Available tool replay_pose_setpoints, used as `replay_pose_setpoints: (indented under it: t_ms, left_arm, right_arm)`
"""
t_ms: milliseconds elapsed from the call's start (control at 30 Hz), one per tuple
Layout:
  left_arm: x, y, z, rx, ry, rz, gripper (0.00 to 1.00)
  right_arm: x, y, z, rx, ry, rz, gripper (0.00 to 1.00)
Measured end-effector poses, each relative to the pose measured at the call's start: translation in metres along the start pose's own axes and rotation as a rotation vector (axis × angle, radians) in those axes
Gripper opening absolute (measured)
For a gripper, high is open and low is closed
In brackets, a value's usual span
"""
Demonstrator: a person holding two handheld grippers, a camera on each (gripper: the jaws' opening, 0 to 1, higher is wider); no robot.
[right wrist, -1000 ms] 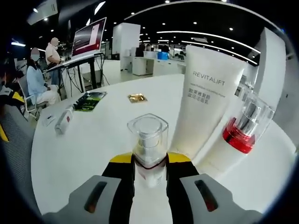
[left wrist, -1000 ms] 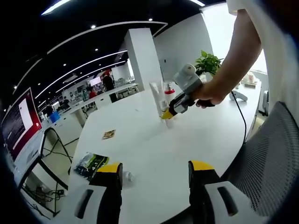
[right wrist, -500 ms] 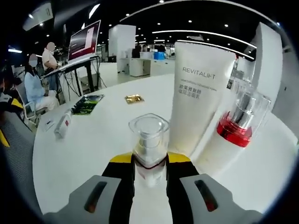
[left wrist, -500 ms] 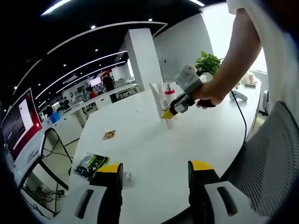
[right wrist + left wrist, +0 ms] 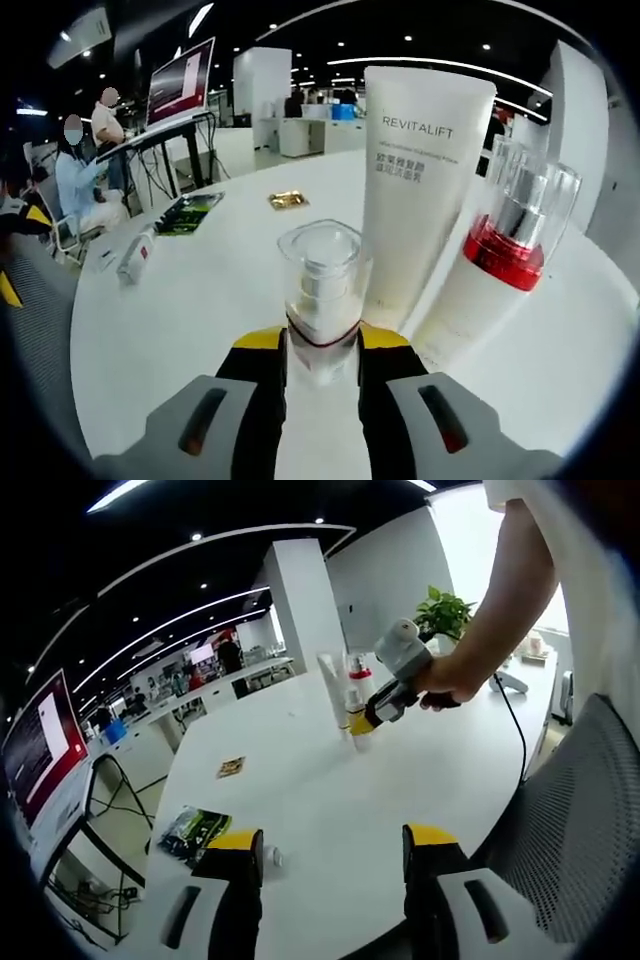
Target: Arrange the skincare products in the storage area until every visible bottle or jar stands upright without overlapping.
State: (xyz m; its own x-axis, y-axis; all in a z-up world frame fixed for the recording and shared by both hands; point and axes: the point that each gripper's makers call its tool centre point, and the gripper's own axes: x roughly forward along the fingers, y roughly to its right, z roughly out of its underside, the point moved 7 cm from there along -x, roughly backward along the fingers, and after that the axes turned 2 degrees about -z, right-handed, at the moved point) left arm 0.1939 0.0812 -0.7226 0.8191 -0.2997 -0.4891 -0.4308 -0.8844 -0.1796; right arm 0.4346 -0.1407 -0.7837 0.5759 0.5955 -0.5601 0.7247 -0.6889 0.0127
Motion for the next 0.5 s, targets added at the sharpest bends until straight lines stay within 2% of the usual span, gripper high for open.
replay_pose_setpoints:
  t_ms: [200,333,500]
  left_arm:
    - [-0.0002,0.0002,-0.0009,0.0,0.0,0.001,0.57]
    - [0.0006,0.0013,0.0003,0.003,-0.006,0.01,0.57]
    - [0.0016,0.0028,0.0021,0.006,-0.011,0.02,0.57]
  right_arm:
    - [-0.0035,0.0021,0.0099,0.049,-0.037,-0.006,0.25]
    - [-0.0036,0.0027,0.0103,0.043,-0.05,-0.008,0.2]
    - [-0.001,0.0015,0.0078,0.031,-0.059,0.0,0.2]
